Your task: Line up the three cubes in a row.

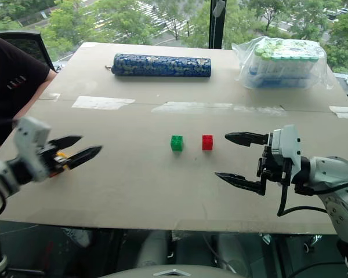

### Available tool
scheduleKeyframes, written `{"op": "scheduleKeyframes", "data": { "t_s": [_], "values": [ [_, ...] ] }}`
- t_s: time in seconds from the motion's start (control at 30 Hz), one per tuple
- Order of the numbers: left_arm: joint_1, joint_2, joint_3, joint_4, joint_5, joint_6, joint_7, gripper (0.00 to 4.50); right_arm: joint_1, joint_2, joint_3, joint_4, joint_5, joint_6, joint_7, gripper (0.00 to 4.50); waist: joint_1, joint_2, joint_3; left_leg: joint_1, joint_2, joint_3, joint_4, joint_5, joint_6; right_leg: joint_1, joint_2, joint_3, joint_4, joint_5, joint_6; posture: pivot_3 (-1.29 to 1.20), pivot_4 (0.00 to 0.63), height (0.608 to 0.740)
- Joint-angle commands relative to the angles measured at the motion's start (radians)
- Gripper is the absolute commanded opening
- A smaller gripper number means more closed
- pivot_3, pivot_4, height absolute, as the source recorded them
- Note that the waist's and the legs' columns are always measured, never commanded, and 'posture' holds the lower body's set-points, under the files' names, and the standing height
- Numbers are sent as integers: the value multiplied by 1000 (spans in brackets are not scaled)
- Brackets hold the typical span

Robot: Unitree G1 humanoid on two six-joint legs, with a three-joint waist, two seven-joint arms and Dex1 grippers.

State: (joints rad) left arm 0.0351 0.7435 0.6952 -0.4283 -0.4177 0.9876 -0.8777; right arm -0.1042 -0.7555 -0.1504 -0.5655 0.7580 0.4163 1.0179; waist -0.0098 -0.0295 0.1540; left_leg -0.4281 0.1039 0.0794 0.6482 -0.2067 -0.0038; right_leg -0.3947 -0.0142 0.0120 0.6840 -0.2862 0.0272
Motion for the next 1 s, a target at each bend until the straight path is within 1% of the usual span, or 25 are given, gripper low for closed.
{"op": "scheduleKeyframes", "data": {
  "t_s": [0.03,0.17,0.37,0.53,0.67,0.7,0.73,0.77,0.83,0.87,0.9,1.0],
  "values": [
    [41,17,98,8,-21,-4,33,4249,-33,2,16,8,8,-13,29,4500,4,0,0,0,0,0,0,0,0,0,0,0,0,0,0,0,150,740],
    [63,49,112,117,14,-72,71,4249,-49,13,34,0,7,-7,20,4500,9,0,0,0,0,0,0,0,0,0,-1,-1,0,0,-1,0,150,740],
    [15,98,25,276,50,-173,104,4249,-32,17,36,-40,4,-2,-16,4500,9,-1,-1,0,-1,1,-1,0,0,-1,-2,0,0,0,-1,0,150,740],
    [-33,145,-72,434,79,-272,77,4249,-8,13,22,-72,4,4,-49,4500,8,-1,-1,0,-1,2,-2,0,0,-2,-2,0,0,0,-1,0,150,740],
    [-75,155,-148,528,99,-334,73,4249,12,5,8,-93,5,7,-68,4500,8,-2,-1,0,-1,3,-2,0,0,-2,-2,1,-1,0,-1,0,150,740],
    [-77,159,-165,542,104,-347,66,3754,17,2,3,-97,8,8,-70,4500,8,-2,-1,-1,-1,3,-2,0,0,-2,-2,0,-1,0,-1,0,150,740],
    [-75,162,-179,549,108,-359,60,3600,22,-1,-2,-100,10,8,-72,4500,8,-2,-1,-1,-1,3,-2,0,0,-2,-2,0,-1,0,-1,0,150,740],
    [-74,163,-187,555,106,-363,56,3218,26,-4,-6,-102,11,9,-73,4500,7,-2,-1,-1,-1,3,-3,0,0,-2,-2,1,-1,0,-1,0,150,740],
    [-71,170,-205,569,118,-390,53,2215,35,-9,-15,-108,14,11,-74,4500,7,-2,-1,-1,-1,3,-3,0,0,-2,-2,1,-1,0,-1,0,150,740],
    [-69,173,-210,574,121,-404,51,1880,39,-11,-18,-111,16,12,-74,4500,7,-2,-1,-1,-1,3,-3,0,0,-2,-2,1,-1,0,-1,0,150,740],
    [-70,174,-211,577,118,-410,47,1319,44,-13,-23,-114,17,12,-74,4500,7,-2,-1,-1,-1,3,-3,0,0,-2,-2,1,-1,0,-1,0,150,740],
    [-81,187,-226,585,110,-470,2,1324,61,-18,-33,-123,20,12,-76,4500,7,-2,-1,0,0,3,-3,0,0,-2,-2,0,-1,0,-1,0,150,740]
  ]
}}
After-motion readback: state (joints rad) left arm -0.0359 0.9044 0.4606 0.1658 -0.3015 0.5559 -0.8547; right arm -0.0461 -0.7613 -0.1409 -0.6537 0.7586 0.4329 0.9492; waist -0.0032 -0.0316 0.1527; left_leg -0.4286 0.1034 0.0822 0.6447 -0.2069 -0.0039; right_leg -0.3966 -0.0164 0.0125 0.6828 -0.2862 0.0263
